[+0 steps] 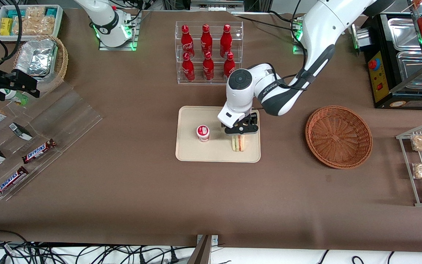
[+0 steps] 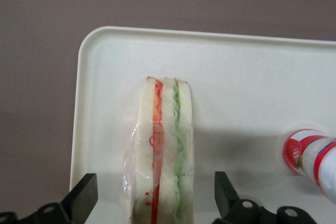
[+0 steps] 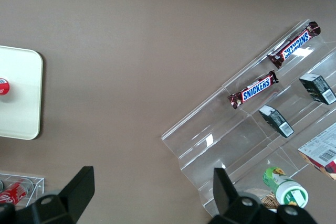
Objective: Place sandwich from basket to tray
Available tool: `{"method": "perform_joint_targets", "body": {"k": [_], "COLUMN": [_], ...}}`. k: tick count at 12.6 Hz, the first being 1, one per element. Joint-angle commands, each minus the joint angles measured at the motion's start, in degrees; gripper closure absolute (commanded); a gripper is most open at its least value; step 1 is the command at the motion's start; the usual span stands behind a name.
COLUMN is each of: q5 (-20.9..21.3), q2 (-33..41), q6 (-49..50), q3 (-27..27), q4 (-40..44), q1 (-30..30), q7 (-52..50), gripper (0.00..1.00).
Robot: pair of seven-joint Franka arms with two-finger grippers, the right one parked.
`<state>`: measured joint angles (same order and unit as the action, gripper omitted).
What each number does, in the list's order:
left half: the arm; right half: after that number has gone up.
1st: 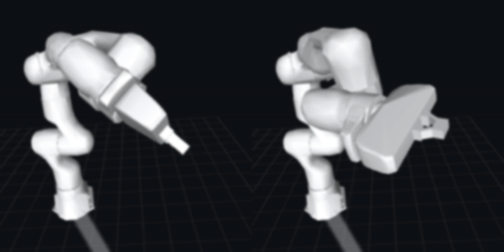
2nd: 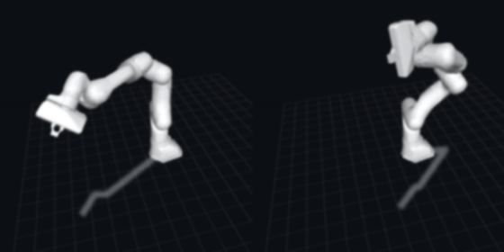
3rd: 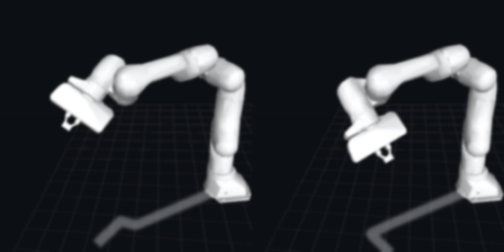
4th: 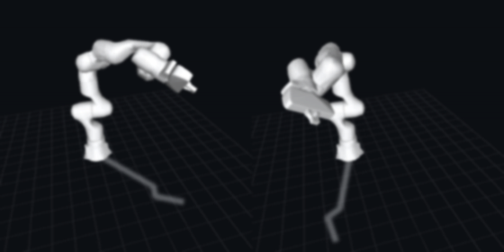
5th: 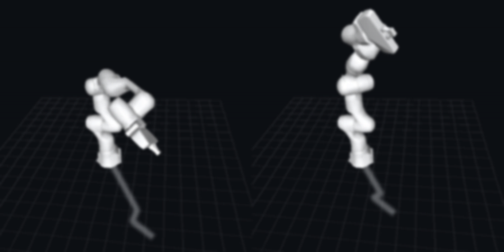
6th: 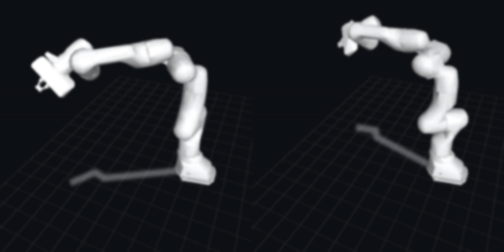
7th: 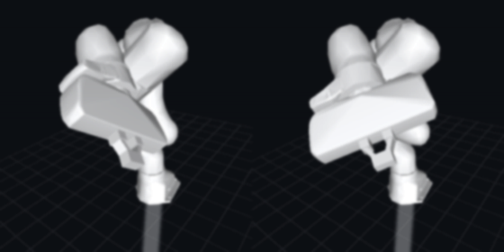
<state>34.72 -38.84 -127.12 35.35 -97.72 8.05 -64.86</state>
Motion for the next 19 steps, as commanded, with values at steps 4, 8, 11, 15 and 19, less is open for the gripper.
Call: {"method": "perform_joint_targets", "body": {"k": [4,8,11,15,19], "q5": [-2.6,-5.5,-8.8,-8.8,-12.0], "q2": [2.9,3.3,3.3,5.0,5.3], "q6": [15.3,20.8,28.8,31.7,31.7], "q3": [1.6,2.0,1.9,1.7,1.8], "q4": [14.5,23.4,30.1,30.6,30.6], "q1": [-0.4,-3.4,-6.6,-12.9,-18.7], "q7": [0.2,3.1,12.6,24.1,32.0], "gripper": [0.0,0.0,0.0,0.0,0.0]}}
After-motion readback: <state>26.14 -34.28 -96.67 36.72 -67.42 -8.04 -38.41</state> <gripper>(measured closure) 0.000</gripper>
